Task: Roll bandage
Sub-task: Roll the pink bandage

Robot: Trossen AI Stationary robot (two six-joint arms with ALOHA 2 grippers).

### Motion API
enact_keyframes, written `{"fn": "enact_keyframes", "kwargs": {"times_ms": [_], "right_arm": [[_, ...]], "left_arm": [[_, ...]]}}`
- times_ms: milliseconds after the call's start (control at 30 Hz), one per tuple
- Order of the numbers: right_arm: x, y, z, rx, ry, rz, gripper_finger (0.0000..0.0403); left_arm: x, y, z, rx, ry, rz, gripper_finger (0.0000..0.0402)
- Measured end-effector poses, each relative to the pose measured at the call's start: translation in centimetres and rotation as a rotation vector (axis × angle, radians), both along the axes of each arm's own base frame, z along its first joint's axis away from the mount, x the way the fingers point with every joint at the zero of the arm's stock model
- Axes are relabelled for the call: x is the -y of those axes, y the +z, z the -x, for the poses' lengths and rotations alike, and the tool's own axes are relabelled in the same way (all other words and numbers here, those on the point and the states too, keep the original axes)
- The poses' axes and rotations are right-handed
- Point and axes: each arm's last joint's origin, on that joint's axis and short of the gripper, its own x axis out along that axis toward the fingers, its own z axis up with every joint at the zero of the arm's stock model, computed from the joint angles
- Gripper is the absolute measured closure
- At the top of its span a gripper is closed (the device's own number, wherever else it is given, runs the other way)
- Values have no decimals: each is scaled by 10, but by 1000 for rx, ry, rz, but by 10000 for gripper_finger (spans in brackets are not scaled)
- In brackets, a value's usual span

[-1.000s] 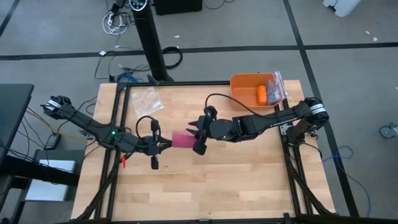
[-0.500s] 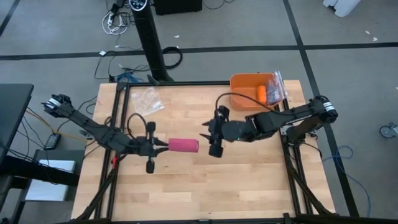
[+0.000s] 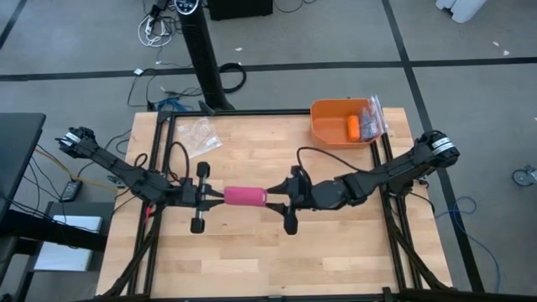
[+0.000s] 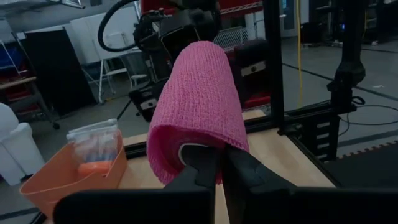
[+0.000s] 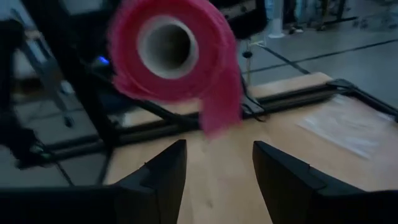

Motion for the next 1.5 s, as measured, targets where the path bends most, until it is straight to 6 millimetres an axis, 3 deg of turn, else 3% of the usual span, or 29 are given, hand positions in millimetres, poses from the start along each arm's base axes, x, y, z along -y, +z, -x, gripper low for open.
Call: {"fn": "enact_keyframes", "kwargs": {"times_ms": [233, 567, 700, 900, 967, 1200, 1500], "right_arm": [[6, 6, -3, 65, -11, -33, 213], [34, 9, -13, 88, 16, -46, 230], [35, 12, -14, 122, 48, 1, 277], [35, 14, -14, 136, 61, 80, 380], [36, 11, -14, 100, 61, 105, 395], [44, 3, -15, 17, 28, 118, 399], [32, 6, -4, -21, 81, 53, 400]], "left_arm": [[0, 0, 0, 2, 1, -7, 389], [0, 3, 0, 30, 2, -13, 389], [-2, 4, -1, 44, 13, -9, 389], [-6, 6, -3, 62, 35, 2, 389], [-6, 8, -3, 82, 19, 12, 389], [-4, 13, -2, 129, -50, 33, 389], [-6, 13, -2, 129, 31, -14, 389]]}}
